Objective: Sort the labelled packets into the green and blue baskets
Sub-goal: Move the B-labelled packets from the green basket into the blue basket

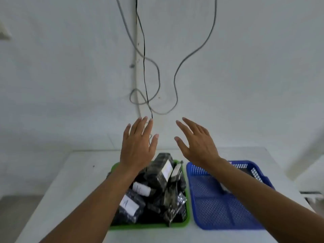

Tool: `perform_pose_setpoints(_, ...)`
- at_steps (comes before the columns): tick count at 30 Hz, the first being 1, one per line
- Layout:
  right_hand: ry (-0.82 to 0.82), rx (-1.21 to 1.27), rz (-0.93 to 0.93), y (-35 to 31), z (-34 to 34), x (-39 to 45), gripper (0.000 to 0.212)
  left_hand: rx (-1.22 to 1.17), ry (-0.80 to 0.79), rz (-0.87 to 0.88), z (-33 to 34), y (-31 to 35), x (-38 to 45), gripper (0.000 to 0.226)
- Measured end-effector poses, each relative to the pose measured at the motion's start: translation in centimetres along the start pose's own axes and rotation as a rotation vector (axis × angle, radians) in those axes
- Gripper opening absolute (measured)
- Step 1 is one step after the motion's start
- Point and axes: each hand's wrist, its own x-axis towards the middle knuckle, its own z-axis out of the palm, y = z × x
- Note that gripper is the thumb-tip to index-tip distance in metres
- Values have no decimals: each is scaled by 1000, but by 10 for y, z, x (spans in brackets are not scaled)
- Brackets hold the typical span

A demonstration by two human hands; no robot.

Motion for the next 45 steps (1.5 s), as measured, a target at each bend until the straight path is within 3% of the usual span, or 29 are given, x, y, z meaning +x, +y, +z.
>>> perform_pose_setpoints(4,-194,44,2,-2,36,-34,55,-53,-142,-65,28,-7,-44,55)
perform_pose_setpoints(10,-362,112,12,-4,83,-70,52,-109,-340,-179,69,-8,-93,57)
perform_pose_setpoints(16,-466,127,35,-1,114,-88,46,-132,-355,-260,85,-4,-99,64)
perform_pose_setpoints(19,-430,149,35,2,122,-96,45,-186,-352,-286,89,-3,-100,63)
perform_pose_setpoints(23,-390,313,132,1,122,-98,43,-456,-274,-451,88,-3,-97,55)
perform_pose_setpoints(27,-222,602,450,-4,108,-78,35,-718,-83,-656,74,-8,-86,37)
perform_pose_setpoints(32,-194,1037,762,-14,88,-54,50,-1055,148,-906,53,-19,-61,26)
perform_pose_setpoints(34,-160,1262,847,-17,79,-44,48,-1196,88,-984,49,-25,-54,29)
perform_pose_setpoints(37,-181,1518,894,-19,63,-32,54,-1283,-66,-938,46,-30,-52,34)
perform_pose_setpoints(40,-199,1510,857,-18,51,-31,56,-1319,-148,-901,47,-27,-51,36)
perform_pose_setpoints(45,-103,1482,903,10,32,-61,34,-1378,-335,-903,62,1,-51,47)
